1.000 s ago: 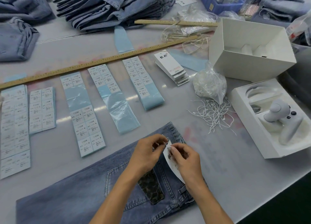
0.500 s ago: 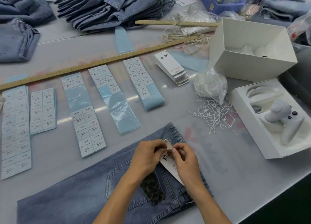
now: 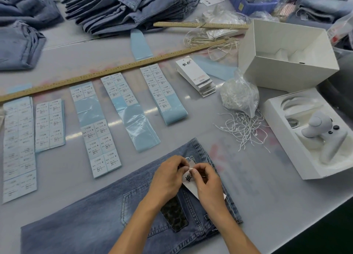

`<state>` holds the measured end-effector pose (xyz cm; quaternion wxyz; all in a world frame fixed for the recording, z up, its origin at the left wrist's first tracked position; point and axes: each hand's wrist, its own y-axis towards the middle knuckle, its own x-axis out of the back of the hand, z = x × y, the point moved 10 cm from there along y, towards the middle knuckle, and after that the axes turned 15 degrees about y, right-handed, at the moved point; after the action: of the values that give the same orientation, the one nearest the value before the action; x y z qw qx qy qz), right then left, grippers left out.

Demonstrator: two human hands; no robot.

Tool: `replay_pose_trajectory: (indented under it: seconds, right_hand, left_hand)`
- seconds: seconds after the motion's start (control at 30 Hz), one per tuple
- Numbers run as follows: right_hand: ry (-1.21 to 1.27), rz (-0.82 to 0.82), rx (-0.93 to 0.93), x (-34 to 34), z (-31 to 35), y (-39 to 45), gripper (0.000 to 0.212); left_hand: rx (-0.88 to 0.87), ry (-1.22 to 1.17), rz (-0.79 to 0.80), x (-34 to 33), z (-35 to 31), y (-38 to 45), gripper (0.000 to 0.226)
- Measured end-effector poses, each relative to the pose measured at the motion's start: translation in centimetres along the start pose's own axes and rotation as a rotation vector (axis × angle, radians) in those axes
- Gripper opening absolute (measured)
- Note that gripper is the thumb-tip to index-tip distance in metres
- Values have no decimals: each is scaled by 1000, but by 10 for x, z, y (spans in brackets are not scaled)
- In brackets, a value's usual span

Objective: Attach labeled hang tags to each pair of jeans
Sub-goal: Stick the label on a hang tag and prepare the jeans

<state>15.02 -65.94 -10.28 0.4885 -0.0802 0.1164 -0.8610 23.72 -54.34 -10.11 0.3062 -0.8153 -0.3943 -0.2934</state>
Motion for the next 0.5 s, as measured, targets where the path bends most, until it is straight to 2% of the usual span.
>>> replay_pose_trajectory:
  seconds: [0.3, 0.43, 0.5]
  right_hand:
    - [-15, -15, 25, -1, -2, -1, 14]
    - [23, 37, 9, -3, -1, -1, 17]
    - [36, 80, 14, -3, 2, -1, 23]
  left_hand:
    - [-26, 75, -2, -3, -2, -1, 15]
    - [-78, 39, -23, -3, -2, -1, 14]
    - [-119, -35, -39, 3, 1, 1, 26]
